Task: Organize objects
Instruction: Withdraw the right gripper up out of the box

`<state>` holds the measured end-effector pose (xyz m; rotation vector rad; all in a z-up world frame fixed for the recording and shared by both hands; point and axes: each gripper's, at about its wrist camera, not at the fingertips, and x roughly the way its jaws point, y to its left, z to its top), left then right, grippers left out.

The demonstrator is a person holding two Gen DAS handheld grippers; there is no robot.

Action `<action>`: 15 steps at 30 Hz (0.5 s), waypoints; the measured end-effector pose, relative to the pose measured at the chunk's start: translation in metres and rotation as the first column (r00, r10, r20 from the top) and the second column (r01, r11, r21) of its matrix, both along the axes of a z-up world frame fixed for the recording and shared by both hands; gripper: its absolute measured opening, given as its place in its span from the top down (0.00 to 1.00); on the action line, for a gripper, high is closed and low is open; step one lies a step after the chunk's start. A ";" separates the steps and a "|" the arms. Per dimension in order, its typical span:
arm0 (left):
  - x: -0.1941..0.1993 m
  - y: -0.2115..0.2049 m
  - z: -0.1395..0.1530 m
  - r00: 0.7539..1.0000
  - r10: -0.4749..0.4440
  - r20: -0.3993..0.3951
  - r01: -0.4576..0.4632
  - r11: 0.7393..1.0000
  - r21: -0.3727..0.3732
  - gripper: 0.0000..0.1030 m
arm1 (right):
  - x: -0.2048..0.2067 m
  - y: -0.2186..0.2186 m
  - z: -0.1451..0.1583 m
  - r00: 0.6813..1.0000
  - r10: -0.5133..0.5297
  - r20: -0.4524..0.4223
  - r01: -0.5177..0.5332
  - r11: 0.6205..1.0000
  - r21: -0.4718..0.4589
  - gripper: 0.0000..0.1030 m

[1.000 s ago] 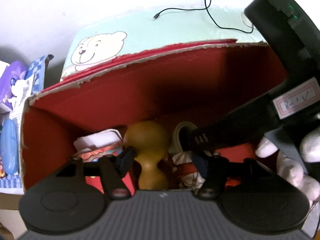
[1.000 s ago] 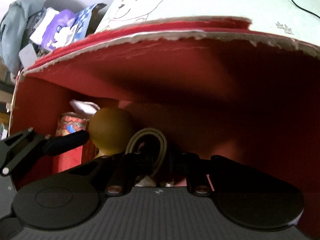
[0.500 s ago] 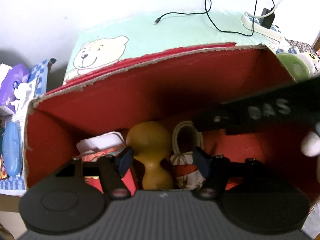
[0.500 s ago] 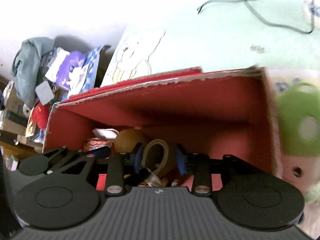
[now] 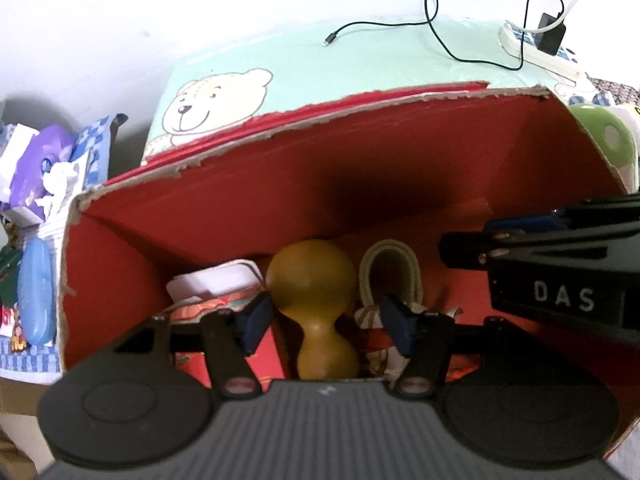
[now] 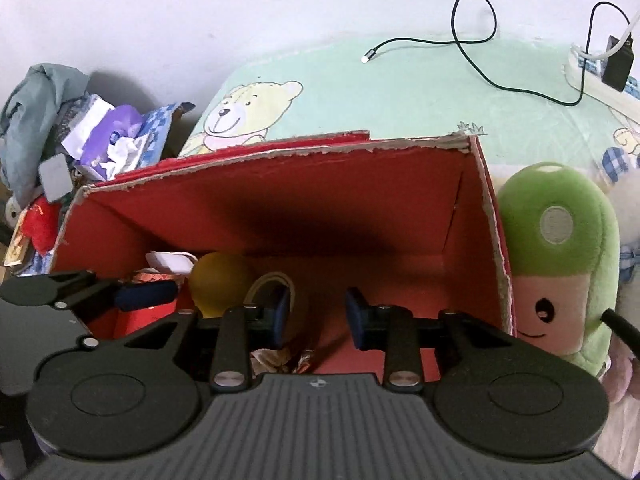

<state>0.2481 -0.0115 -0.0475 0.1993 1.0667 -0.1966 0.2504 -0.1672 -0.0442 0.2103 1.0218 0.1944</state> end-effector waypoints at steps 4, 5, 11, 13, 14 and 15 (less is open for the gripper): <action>-0.002 -0.002 0.001 1.000 -0.001 0.018 0.001 1.000 0.014 0.41 | 0.001 -0.001 -0.001 1.000 -0.005 -0.008 0.005 1.000 0.006 0.72; -0.003 -0.001 0.001 1.000 0.003 0.020 -0.004 1.000 0.015 0.41 | 0.001 -0.001 -0.001 1.000 -0.004 -0.009 0.005 1.000 0.005 0.72; -0.003 -0.002 0.001 0.999 0.019 0.034 -0.020 0.999 0.036 0.41 | 0.002 0.001 -0.001 1.000 -0.013 -0.010 0.013 1.000 -0.003 0.73; -0.004 -0.003 0.002 0.999 0.016 0.046 -0.018 0.999 0.045 0.41 | 0.002 0.001 -0.003 1.000 -0.011 -0.014 0.011 1.000 -0.002 0.73; -0.004 -0.003 0.002 0.999 0.017 0.049 -0.019 0.999 0.048 0.41 | 0.003 0.002 -0.004 1.000 -0.009 -0.019 0.009 1.000 -0.001 0.73; -0.004 -0.002 0.002 0.999 0.018 0.050 -0.021 0.999 0.049 0.41 | 0.003 0.002 -0.004 1.000 -0.008 -0.022 0.008 1.000 -0.002 0.73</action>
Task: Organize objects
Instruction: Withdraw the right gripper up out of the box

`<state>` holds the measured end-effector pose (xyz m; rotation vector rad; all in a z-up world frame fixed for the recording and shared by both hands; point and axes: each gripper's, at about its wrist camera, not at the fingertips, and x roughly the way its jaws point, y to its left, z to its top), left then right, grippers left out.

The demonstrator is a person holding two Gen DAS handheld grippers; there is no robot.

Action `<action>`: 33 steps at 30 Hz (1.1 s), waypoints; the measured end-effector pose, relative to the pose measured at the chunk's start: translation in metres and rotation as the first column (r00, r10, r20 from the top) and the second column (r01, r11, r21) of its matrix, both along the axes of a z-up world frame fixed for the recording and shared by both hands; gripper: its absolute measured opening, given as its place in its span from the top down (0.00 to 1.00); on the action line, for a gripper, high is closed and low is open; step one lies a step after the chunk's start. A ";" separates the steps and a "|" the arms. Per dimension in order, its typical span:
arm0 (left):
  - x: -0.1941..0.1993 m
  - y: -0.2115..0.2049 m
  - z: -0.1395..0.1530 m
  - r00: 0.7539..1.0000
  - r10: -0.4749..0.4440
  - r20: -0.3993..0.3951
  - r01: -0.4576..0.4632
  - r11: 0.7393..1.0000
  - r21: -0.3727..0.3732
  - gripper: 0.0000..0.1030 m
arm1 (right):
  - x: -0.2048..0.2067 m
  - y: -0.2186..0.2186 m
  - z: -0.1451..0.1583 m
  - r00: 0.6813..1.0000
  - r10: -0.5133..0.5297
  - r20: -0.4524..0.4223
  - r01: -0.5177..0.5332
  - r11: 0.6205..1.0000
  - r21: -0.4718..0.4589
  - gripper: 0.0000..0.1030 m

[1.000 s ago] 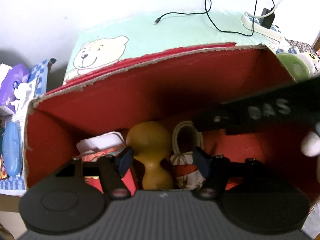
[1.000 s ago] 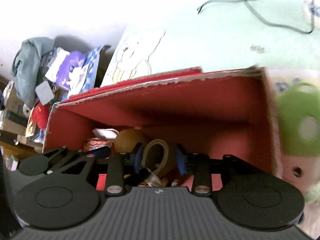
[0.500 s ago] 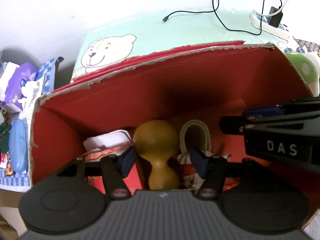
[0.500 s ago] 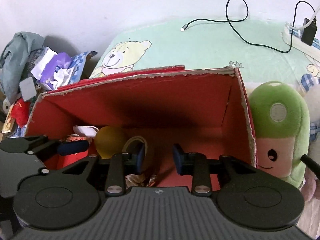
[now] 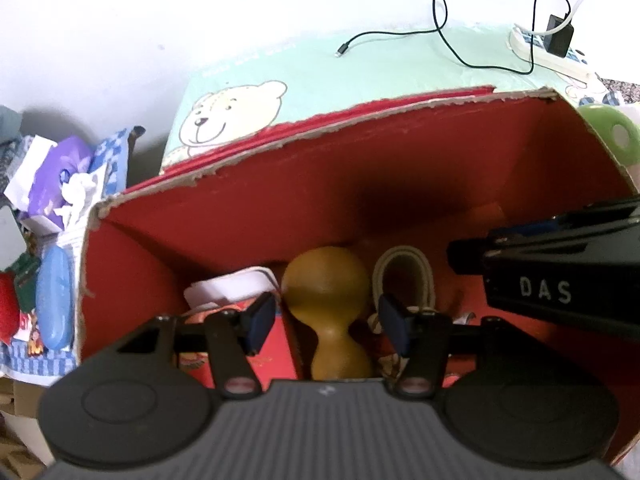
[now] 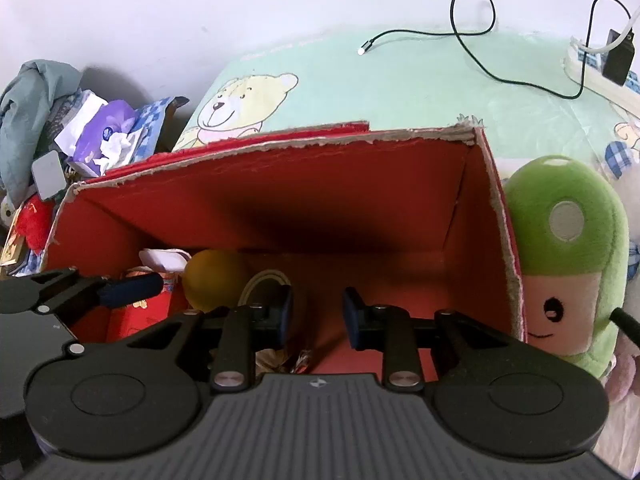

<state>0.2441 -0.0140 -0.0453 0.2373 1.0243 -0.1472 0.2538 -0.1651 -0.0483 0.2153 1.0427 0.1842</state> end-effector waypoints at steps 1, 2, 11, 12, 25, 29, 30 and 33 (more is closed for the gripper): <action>0.000 0.000 0.000 1.000 0.001 -0.002 -0.001 1.000 -0.001 0.41 | 0.000 0.000 0.000 1.000 -0.002 0.002 0.002 1.000 -0.001 0.73; 0.001 0.001 0.000 1.000 0.003 -0.005 -0.003 1.000 -0.003 0.41 | 0.000 0.000 0.000 1.000 -0.004 0.005 0.004 1.000 -0.004 0.73; 0.000 0.000 -0.001 1.000 0.002 -0.001 -0.002 1.000 0.005 0.40 | -0.003 -0.003 0.000 0.999 0.000 0.034 -0.001 1.000 0.017 0.74; 0.000 0.000 -0.001 1.000 0.003 -0.001 -0.003 1.000 0.006 0.40 | -0.003 -0.003 0.001 0.999 -0.003 0.037 0.003 1.000 0.020 0.77; -0.008 -0.001 0.006 0.999 0.004 0.046 -0.005 1.000 0.019 0.40 | -0.006 -0.006 0.007 0.998 -0.012 0.054 0.011 1.000 0.022 0.79; -0.022 0.009 0.026 0.996 0.016 0.093 -0.015 1.000 -0.016 0.41 | -0.027 -0.011 0.025 0.989 -0.025 0.147 0.015 0.997 0.070 0.75; -0.026 0.014 0.032 0.995 0.019 0.103 -0.015 0.999 -0.040 0.40 | -0.032 -0.014 0.028 0.986 -0.031 0.164 0.014 0.994 0.104 0.75; -0.040 0.028 0.048 0.993 0.034 0.116 -0.022 0.995 -0.101 0.40 | -0.046 -0.020 0.035 0.981 -0.044 0.191 0.013 0.987 0.163 0.75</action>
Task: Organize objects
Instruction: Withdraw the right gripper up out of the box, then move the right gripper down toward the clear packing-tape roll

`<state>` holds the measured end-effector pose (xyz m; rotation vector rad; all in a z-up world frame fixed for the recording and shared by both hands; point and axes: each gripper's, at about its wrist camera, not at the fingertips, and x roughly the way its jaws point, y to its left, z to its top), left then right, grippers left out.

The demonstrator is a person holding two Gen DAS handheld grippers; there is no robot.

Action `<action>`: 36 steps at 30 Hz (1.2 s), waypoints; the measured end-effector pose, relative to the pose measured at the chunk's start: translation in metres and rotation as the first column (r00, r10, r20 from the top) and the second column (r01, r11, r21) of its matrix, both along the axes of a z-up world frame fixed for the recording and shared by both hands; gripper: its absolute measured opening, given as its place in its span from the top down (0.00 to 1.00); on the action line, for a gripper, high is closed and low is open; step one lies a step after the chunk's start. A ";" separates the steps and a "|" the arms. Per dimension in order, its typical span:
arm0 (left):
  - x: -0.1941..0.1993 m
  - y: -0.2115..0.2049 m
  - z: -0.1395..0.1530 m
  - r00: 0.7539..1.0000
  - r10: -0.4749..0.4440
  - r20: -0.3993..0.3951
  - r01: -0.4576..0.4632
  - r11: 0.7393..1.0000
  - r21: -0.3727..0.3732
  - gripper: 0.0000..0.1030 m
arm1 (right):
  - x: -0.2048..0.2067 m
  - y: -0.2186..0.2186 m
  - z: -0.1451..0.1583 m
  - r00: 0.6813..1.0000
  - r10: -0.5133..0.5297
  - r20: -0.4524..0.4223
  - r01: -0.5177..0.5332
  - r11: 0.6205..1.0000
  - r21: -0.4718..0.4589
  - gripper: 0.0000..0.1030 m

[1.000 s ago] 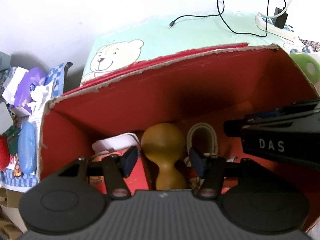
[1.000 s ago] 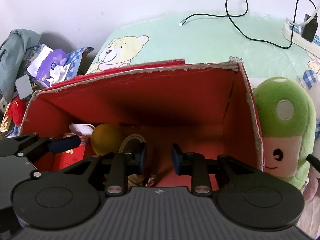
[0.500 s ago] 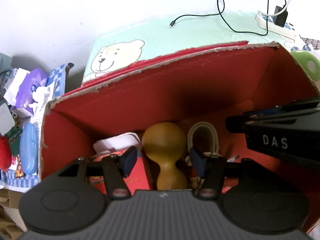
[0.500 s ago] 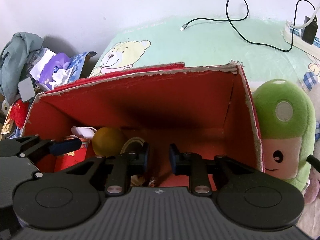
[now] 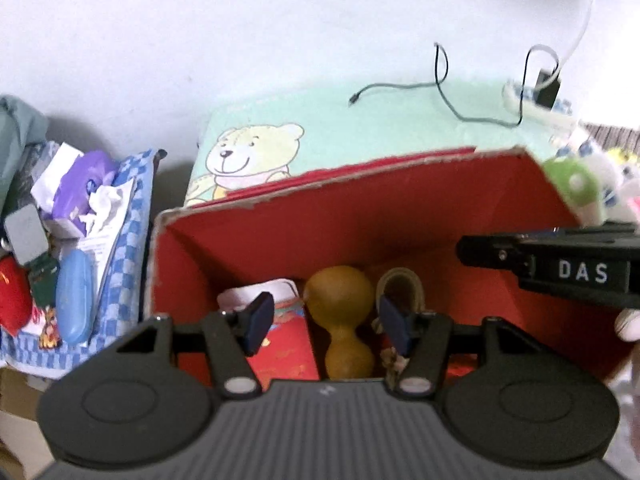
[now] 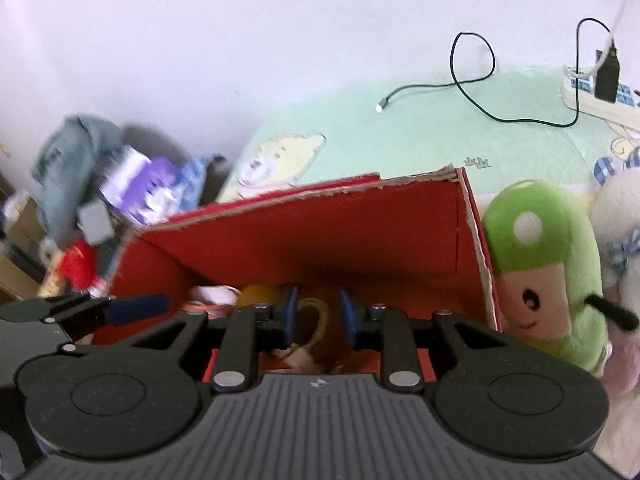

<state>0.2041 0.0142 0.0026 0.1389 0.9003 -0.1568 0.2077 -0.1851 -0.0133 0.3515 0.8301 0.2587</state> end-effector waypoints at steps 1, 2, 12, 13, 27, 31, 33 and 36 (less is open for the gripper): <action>-0.004 0.005 0.004 1.000 0.004 0.003 -0.004 1.000 -0.021 0.40 | -0.003 0.000 0.001 1.000 0.009 0.004 -0.009 1.000 0.010 0.75; -0.007 0.010 0.007 1.000 0.008 0.007 -0.008 0.999 -0.040 0.40 | -0.007 0.000 0.001 1.000 0.024 0.009 -0.024 1.000 0.019 0.74; -0.051 0.046 0.020 0.997 0.041 0.066 -0.036 0.996 -0.083 0.42 | -0.041 -0.002 -0.001 0.995 0.067 0.068 -0.072 0.995 0.067 0.75; -0.056 0.051 0.021 0.997 0.042 0.069 -0.036 0.995 -0.091 0.42 | -0.044 -0.003 0.000 0.993 0.089 0.073 -0.095 0.992 0.080 0.75; -0.137 0.112 0.009 0.999 -0.014 -0.032 0.007 0.974 -0.225 0.43 | -0.090 0.029 0.000 0.820 0.565 0.089 -0.563 0.770 0.299 0.78; -0.161 0.122 -0.007 0.993 -0.059 -0.105 0.029 0.963 -0.268 0.44 | -0.095 0.043 -0.011 0.763 0.646 0.019 -0.614 0.714 0.336 0.77; -0.168 0.123 -0.017 0.986 -0.080 -0.148 0.033 0.955 -0.295 0.45 | -0.096 0.050 -0.021 0.747 0.664 -0.038 -0.619 0.716 0.322 0.76; -0.173 0.115 -0.031 0.979 -0.079 -0.186 0.025 0.960 -0.277 0.44 | -0.095 0.059 -0.035 0.773 0.625 -0.105 -0.577 0.763 0.290 0.75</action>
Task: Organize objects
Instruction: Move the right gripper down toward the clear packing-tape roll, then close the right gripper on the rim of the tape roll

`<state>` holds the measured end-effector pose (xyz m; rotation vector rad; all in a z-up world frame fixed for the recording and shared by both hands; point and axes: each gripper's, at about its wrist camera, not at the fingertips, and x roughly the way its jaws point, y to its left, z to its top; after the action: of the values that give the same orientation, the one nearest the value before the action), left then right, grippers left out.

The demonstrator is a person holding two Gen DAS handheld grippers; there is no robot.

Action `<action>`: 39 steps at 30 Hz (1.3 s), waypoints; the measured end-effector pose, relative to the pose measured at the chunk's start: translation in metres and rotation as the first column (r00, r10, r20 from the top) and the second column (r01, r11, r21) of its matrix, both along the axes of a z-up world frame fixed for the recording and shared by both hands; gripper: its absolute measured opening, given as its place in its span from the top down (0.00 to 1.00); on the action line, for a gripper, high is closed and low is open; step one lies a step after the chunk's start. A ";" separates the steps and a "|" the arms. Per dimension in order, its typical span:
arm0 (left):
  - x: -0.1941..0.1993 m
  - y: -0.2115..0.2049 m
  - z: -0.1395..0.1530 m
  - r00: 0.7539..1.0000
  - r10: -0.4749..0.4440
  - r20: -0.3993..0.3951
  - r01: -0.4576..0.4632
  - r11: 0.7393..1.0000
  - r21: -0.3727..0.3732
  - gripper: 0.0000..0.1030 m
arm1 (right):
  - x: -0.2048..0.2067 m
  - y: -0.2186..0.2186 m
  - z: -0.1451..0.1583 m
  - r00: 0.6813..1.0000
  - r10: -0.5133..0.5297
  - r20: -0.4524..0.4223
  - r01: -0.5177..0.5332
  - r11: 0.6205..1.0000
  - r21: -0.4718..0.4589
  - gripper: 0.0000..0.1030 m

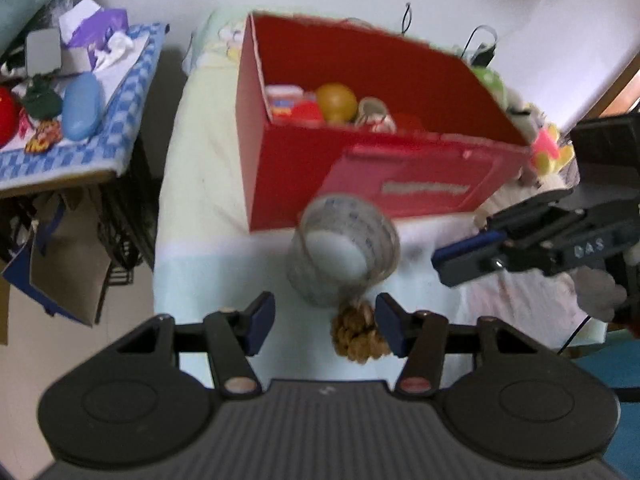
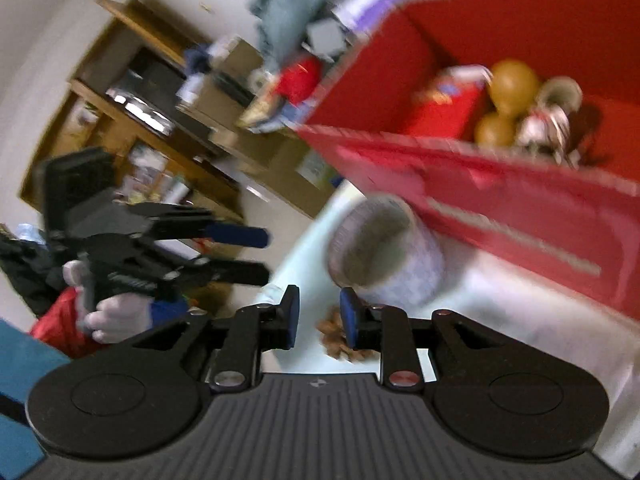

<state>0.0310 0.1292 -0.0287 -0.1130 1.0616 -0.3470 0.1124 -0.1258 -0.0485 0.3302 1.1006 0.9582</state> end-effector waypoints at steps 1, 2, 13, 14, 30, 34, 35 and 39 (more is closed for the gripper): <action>0.001 -0.001 -0.004 1.000 0.013 -0.007 -0.013 1.000 0.005 0.44 | 0.001 0.000 -0.004 0.999 -0.036 -0.018 0.035 0.999 -0.004 0.75; 0.003 0.000 -0.005 1.000 0.027 -0.015 -0.027 1.000 -0.005 0.44 | 0.004 0.000 -0.007 0.996 -0.075 -0.048 0.075 0.997 -0.001 0.74; 0.048 -0.007 -0.023 0.987 0.139 -0.084 -0.142 0.989 -0.033 0.58 | 0.017 0.016 -0.018 0.942 -0.324 -0.082 0.319 0.945 -0.068 0.72; 0.050 -0.010 -0.025 0.987 0.135 -0.092 -0.138 0.990 -0.027 0.63 | 0.017 0.018 -0.018 0.940 -0.334 -0.076 0.328 0.941 -0.080 0.75; 0.058 -0.058 -0.020 0.997 -0.017 -0.081 0.018 1.000 0.012 0.81 | -0.001 -0.024 -0.012 0.901 -0.430 -0.056 0.415 0.893 -0.172 0.88; 0.064 -0.092 -0.028 0.988 -0.114 -0.100 0.115 0.993 0.011 0.81 | -0.010 -0.044 -0.011 0.880 -0.474 -0.033 0.453 0.858 -0.241 0.88; 0.065 -0.101 -0.031 0.985 -0.136 -0.104 0.138 0.990 0.015 0.81 | -0.012 -0.048 -0.011 0.874 -0.485 -0.025 0.463 0.848 -0.259 0.88; 0.068 -0.129 -0.035 0.979 -0.192 -0.075 0.198 0.976 0.088 0.81 | -0.018 -0.057 -0.016 0.854 -0.520 -0.018 0.496 0.824 -0.274 0.84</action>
<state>0.0985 -0.0001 -0.0636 0.0664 1.1561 -0.4718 0.0946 -0.1830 -0.0648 0.4288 1.1277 0.3157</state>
